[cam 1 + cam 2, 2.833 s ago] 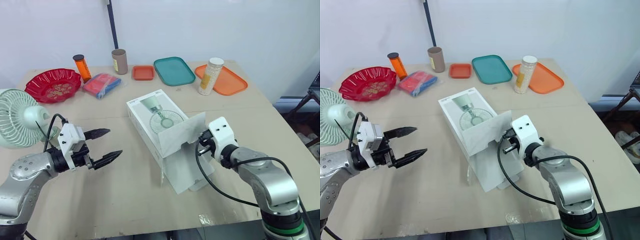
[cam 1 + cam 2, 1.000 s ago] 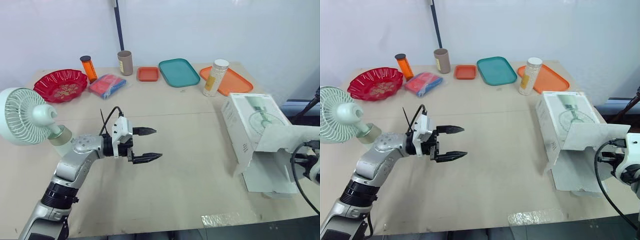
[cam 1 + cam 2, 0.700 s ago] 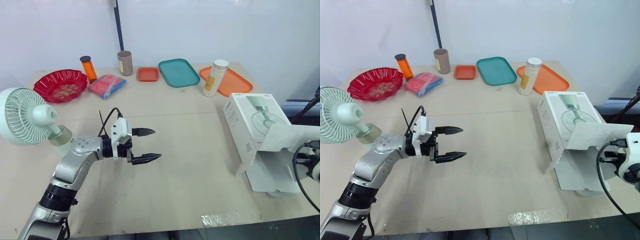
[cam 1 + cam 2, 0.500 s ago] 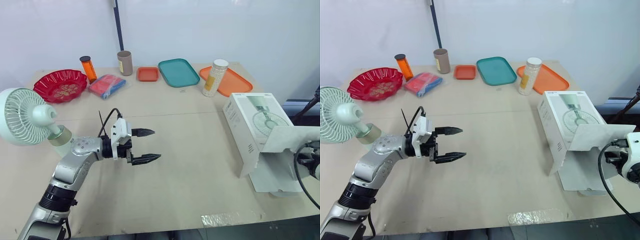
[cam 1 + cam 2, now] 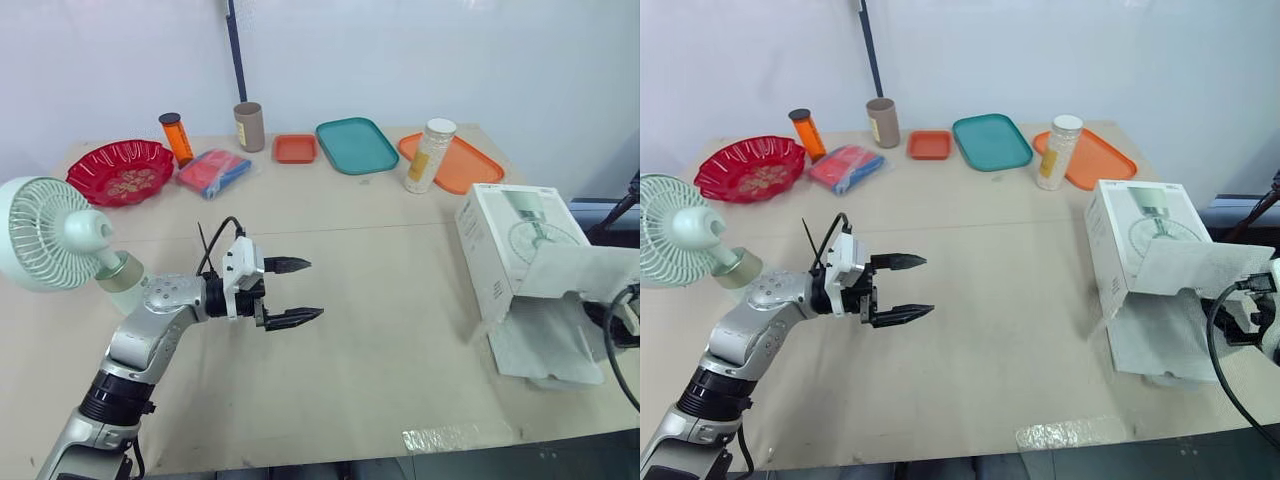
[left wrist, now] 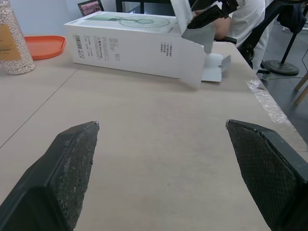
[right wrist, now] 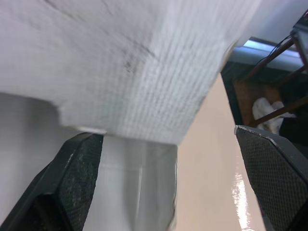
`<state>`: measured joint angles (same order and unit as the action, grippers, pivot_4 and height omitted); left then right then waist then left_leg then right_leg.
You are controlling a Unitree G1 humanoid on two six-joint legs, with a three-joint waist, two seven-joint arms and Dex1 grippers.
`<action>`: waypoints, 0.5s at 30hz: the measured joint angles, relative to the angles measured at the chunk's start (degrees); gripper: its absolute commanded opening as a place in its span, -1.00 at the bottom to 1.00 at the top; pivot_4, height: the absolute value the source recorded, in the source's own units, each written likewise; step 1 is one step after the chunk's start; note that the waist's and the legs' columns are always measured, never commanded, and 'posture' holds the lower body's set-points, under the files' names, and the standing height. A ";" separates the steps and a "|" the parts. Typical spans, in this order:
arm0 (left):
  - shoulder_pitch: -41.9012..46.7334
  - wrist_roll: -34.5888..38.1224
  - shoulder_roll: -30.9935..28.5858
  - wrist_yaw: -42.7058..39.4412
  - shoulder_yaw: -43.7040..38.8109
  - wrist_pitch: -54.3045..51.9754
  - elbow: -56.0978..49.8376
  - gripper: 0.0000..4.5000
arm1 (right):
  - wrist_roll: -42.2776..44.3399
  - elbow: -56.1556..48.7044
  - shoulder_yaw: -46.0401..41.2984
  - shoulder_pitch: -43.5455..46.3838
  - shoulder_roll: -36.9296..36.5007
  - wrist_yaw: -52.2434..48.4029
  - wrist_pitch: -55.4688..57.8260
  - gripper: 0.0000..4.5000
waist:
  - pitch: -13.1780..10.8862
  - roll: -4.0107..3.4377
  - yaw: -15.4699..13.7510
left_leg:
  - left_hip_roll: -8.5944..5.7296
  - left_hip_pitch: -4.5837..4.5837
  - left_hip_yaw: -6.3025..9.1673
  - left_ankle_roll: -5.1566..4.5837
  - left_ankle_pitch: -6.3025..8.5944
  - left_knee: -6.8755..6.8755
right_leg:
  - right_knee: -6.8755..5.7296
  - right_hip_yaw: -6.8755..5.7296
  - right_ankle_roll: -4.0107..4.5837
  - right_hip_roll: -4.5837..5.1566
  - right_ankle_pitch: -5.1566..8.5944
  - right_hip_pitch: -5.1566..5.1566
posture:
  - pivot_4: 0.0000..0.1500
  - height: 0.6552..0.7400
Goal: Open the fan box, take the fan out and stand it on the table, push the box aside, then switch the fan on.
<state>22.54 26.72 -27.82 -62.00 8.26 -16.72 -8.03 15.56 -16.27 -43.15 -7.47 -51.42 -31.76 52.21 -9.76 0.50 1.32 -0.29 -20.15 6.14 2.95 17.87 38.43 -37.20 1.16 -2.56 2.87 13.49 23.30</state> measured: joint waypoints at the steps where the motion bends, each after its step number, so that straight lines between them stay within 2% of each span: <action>1: 0.23 0.00 0.08 -0.18 0.10 0.00 0.26 1.00 | 0.02 -0.94 -0.46 -0.52 0.08 0.03 0.62 0.98 | 0.00 0.00 0.00 | 0.00 0.00 0.00 0.00 0.00 0.00 | 0.00 0.00 0.00 0.00 0.00 0.00 | 1.00 0.66; 11: 0.72 0.01 0.21 -1.04 0.42 0.00 0.65 1.00 | 1.67 -9.66 -7.81 -6.13 1.20 -2.21 7.09 0.98 | 0.00 -0.01 -0.02 | -0.01 0.00 0.01 0.00 0.00 -0.02 | 0.01 0.01 -0.03 0.00 0.02 -0.03 | 1.00 0.66; 13: 0.61 0.01 0.29 -1.03 0.48 0.02 0.71 1.00 | 6.87 -18.03 -14.92 -11.47 0.45 -10.16 12.28 0.98 | 0.03 -0.13 -0.05 | -0.01 -0.02 0.01 -0.03 0.02 -0.01 | 0.01 0.02 -0.04 -0.01 0.04 -0.05 | 1.00 0.66; 15: 0.57 0.02 0.27 -1.04 0.47 0.03 0.71 1.00 | 8.77 -20.32 -16.60 -12.49 -0.26 -12.76 13.16 0.98 | 0.04 -0.14 -0.05 | -0.01 0.00 -0.01 -0.03 0.02 -0.01 | 0.01 0.04 -0.04 -0.01 0.04 -0.07 | 1.00 0.66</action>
<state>23.10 26.73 -27.55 -63.04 8.74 -16.70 -7.32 24.33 -36.60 -59.75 -19.95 -51.69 -44.52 65.37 -9.72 0.36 1.27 -0.29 -20.14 6.13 2.92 17.89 38.42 -37.19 1.21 -2.60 2.85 13.53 23.23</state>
